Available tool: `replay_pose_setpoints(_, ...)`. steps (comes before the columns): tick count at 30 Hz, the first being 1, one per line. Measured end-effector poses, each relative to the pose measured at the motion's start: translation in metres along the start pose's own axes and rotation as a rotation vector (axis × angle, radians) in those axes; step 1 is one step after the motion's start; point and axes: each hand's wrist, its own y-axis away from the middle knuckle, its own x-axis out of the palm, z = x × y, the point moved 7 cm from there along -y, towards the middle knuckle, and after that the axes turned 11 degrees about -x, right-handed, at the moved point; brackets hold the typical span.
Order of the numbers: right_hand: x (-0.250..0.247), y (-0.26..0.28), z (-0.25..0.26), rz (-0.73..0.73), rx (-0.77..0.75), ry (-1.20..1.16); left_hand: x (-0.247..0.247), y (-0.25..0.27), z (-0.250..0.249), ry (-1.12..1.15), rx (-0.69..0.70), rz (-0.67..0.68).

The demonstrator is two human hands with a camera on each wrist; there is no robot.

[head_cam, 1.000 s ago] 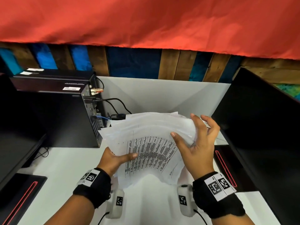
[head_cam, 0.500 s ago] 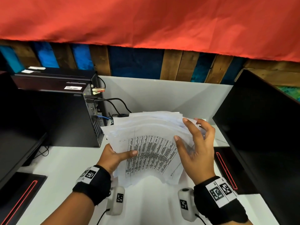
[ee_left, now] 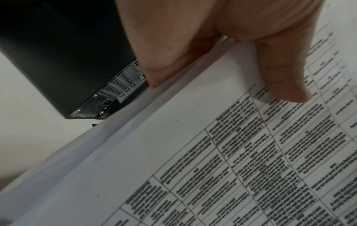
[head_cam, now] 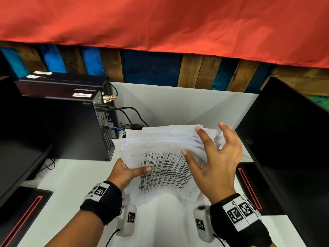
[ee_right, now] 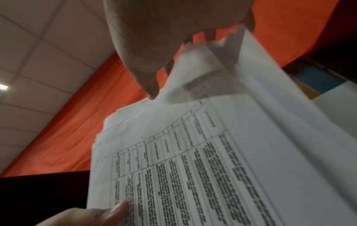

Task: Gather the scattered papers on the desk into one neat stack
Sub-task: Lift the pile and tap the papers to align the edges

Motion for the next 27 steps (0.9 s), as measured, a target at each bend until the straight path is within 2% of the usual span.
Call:
replay_pose_setpoints(2, -0.002, -0.004, 0.013, -0.002, -0.049, 0.085, -0.001, -0.001, 0.001, 0.004, -0.007, -0.004)
replay_pose_setpoints(4, 0.004, -0.007, 0.028, 0.065, -0.113, 0.137, 0.003, 0.000, -0.001, 0.006, 0.004, 0.022)
replay_pose_setpoints(9, 0.026, -0.004, 0.062, 0.250, -0.235, 0.099, 0.008, 0.005, -0.009, 0.029, 0.079, 0.065)
replay_pose_setpoints(15, 0.041, 0.000, 0.075, 0.354, -0.226, 0.007, 0.008, 0.006, -0.013, 0.062, 0.110, 0.078)
replay_pose_setpoints(17, 0.041, -0.002, 0.077, 0.354, -0.254, -0.021, 0.006, 0.004, -0.011, 0.064, 0.110, 0.060)
replay_pose_setpoints(22, 0.033, -0.006, 0.074, 0.244, -0.251, -0.054, 0.005, 0.003, -0.007, 0.072, 0.080, 0.064)
replay_pose_setpoints(24, 0.028, -0.009, 0.069, 0.191, -0.197, -0.058, 0.004, 0.002, -0.005, 0.064, 0.062, 0.063)
replay_pose_setpoints(27, 0.030, -0.015, 0.065, 0.263, -0.159, -0.017, 0.005, 0.003, -0.005, 0.049, 0.059, 0.068)
